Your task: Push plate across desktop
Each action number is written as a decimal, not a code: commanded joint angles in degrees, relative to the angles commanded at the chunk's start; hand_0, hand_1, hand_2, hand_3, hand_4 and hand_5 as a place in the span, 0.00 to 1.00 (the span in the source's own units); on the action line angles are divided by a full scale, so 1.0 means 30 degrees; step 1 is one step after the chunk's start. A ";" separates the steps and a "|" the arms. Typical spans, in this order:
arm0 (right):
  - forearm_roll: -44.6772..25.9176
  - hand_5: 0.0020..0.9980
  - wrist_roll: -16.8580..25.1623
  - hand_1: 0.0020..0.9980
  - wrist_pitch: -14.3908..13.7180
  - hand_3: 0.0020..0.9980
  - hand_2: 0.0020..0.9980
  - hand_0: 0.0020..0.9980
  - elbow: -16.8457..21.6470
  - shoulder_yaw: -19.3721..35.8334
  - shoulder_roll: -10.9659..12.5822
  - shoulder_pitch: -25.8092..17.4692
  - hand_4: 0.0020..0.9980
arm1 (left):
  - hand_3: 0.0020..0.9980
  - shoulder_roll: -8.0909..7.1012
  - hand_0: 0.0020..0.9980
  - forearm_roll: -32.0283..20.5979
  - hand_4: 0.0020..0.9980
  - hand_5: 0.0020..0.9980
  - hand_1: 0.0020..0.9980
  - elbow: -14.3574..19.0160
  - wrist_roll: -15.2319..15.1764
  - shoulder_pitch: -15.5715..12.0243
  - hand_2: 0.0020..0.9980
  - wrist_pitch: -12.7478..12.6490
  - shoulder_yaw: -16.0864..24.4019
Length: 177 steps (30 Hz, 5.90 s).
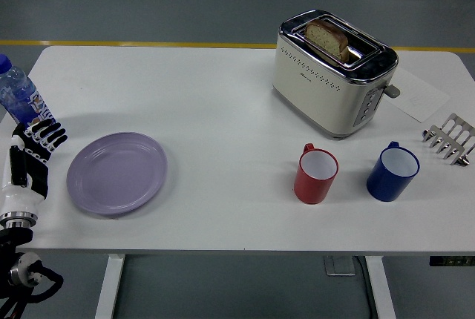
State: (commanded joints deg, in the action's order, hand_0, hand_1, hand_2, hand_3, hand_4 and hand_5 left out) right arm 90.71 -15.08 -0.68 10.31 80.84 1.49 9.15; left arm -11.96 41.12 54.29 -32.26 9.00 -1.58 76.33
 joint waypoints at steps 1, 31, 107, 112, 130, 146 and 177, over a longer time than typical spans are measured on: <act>0.0001 0.20 -0.0006 0.64 -0.0002 0.60 0.68 0.65 0.0000 0.0004 -0.0006 -0.0008 0.42 | 0.56 0.0024 0.70 0.0137 0.51 1.00 0.70 -0.0103 -0.0070 0.0020 0.65 -0.0062 -0.0039; 0.0567 0.20 -0.0178 0.63 0.0145 0.59 0.67 0.65 0.0000 0.0114 -0.0253 -0.0305 0.41 | 0.62 0.0831 0.75 0.0543 0.50 1.00 0.75 -0.2501 -0.1572 0.0956 0.71 -0.1972 -0.1239; 0.0862 0.20 -0.0205 0.63 0.0568 0.59 0.66 0.65 0.0000 -0.0341 -0.0496 -0.0070 0.40 | 0.62 0.3290 0.74 -0.2014 0.49 1.00 0.74 -0.3978 -0.1572 0.3580 0.70 -0.2746 -0.4997; 0.0849 0.20 -0.0193 0.63 0.0597 0.59 0.66 0.65 0.0000 -0.0384 -0.0496 -0.0022 0.40 | 0.62 0.3477 0.74 -0.2524 0.48 1.00 0.74 -0.4025 -0.1572 0.3847 0.70 -0.2923 -0.5579; 0.0977 0.20 -0.0182 0.63 0.0682 0.59 0.66 0.65 0.0000 -0.0348 -0.0496 -0.0002 0.40 | 0.62 0.3985 0.73 -0.3846 0.47 1.00 0.74 -0.4233 -0.1572 0.4585 0.70 -0.3565 -0.7950; 0.1044 0.20 -0.0179 0.63 0.0719 0.59 0.66 0.65 0.0000 -0.0326 -0.0496 -0.0049 0.40 | 0.61 0.3985 0.73 -0.6122 0.46 1.00 0.73 -0.4472 -0.1572 0.5565 0.70 -0.4549 -1.0595; 0.0990 0.20 -0.0235 0.63 0.0754 0.59 0.66 0.65 0.0000 -0.0461 -0.0496 -0.0305 0.40 | 0.60 0.3985 0.72 -0.7212 0.45 1.00 0.73 -0.3827 -0.1572 0.6721 0.70 -0.5070 -1.3739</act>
State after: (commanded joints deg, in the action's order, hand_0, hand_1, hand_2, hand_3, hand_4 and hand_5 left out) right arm 93.68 -15.79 1.58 10.31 79.46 0.00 8.23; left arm 0.00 19.48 42.81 -36.98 29.16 -16.79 35.12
